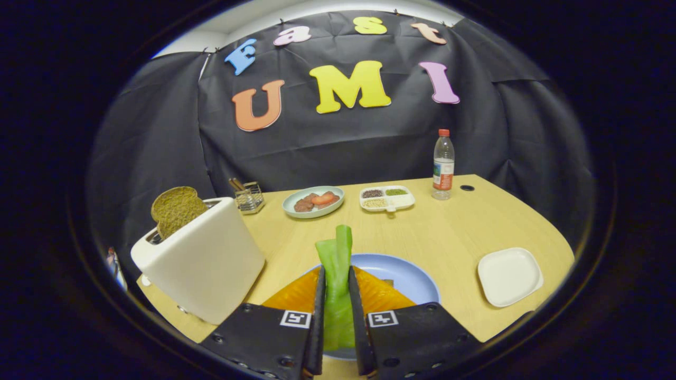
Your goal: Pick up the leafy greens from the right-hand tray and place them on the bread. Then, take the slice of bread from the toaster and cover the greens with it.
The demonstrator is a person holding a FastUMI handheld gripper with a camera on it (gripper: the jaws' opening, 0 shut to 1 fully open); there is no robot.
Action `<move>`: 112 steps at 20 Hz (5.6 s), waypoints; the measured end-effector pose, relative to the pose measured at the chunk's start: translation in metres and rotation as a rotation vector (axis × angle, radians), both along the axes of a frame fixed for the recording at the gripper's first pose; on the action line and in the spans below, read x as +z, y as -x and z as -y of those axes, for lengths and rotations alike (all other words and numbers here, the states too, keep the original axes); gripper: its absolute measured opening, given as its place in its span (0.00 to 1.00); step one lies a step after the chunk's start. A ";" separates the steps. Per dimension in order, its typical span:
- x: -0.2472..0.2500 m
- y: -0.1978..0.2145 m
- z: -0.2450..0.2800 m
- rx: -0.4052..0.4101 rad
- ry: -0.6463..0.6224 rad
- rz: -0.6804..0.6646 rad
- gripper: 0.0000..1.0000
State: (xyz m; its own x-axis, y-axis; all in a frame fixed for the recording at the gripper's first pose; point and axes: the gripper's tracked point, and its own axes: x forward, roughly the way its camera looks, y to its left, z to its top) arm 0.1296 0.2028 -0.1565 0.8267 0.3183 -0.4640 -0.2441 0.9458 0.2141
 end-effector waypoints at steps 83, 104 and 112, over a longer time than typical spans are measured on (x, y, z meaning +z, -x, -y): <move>0.083 -0.005 -0.013 -0.188 -0.153 0.104 0.01; -0.030 0.002 0.055 -0.227 -0.195 -0.091 0.47; 0.015 0.010 0.076 -0.231 -0.100 0.080 0.89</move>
